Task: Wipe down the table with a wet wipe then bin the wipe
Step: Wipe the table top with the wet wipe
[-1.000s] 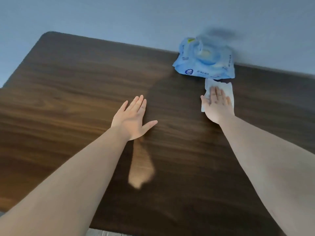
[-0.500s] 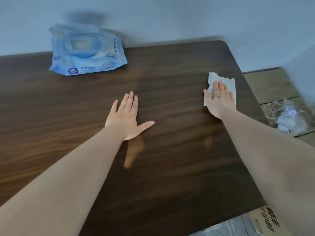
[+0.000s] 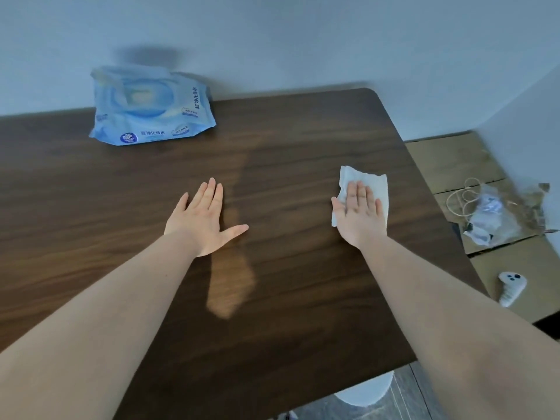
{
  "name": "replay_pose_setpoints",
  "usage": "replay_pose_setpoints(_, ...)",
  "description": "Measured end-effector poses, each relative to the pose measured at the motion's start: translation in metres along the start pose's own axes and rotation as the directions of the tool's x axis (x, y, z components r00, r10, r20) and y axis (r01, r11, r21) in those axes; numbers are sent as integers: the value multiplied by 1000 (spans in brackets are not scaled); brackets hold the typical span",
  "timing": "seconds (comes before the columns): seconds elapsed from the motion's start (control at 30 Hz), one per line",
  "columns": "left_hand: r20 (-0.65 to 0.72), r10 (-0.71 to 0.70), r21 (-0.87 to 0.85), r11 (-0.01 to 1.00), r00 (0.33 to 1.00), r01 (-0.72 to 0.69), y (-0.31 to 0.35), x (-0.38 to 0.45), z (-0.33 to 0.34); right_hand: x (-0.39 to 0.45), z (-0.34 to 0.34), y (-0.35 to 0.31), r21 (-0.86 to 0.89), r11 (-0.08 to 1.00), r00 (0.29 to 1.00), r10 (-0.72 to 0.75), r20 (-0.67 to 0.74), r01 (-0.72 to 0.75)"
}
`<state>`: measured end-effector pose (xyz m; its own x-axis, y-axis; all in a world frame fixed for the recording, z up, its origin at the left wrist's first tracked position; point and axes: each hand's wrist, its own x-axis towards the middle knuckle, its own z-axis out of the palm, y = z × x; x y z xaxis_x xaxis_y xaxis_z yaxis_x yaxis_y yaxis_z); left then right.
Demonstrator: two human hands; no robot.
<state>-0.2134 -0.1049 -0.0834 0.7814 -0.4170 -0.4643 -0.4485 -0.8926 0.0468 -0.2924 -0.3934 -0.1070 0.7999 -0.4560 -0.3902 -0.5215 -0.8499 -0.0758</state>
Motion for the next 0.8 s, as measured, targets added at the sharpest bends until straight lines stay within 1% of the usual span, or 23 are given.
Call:
replay_pose_setpoints(0.13, -9, -79, -28, 997, 997, 78, -38, -28, 6, -23, 18, -58, -19, 994, 995, -103, 5, 103)
replay_pose_setpoints(0.27, -21, -168, -61, 984, 986, 166, -88, -67, 23, -46, 37, -134, -54, 963, 964, -265, 7, 265)
replay_pose_setpoints(0.33, -16, -225, -79, 972, 974, 223, -118, -91, 35, -58, 46, -178, -80, 928, 932, -361, 39, 363)
replay_pose_setpoints(0.47, 11, -357, -109, 928, 934, 356, -182, -148, 61, -94, 64, -274, -117, 826, 834, -538, 125, 551)
replay_pose_setpoints(0.6, 60, -486, -153, 859, 872, 489, -244, -207, 89, -135, 88, -365, -135, 731, 743, -649, 163, 669)
replay_pose_setpoints(0.67, 65, -556, -192, 808, 829, 557, -272, -237, 105, -156, 104, -406, -155, 669, 687, -706, 173, 727)
replay_pose_setpoints(0.73, 63, -644, -242, 732, 763, 637, -301, -265, 121, -178, 119, -445, -169, 608, 631, -753, 186, 775)
replay_pose_setpoints(0.8, 90, -719, -290, 643, 689, 709, -328, -290, 138, -197, 132, -481, -177, 552, 579, -790, 199, 815)
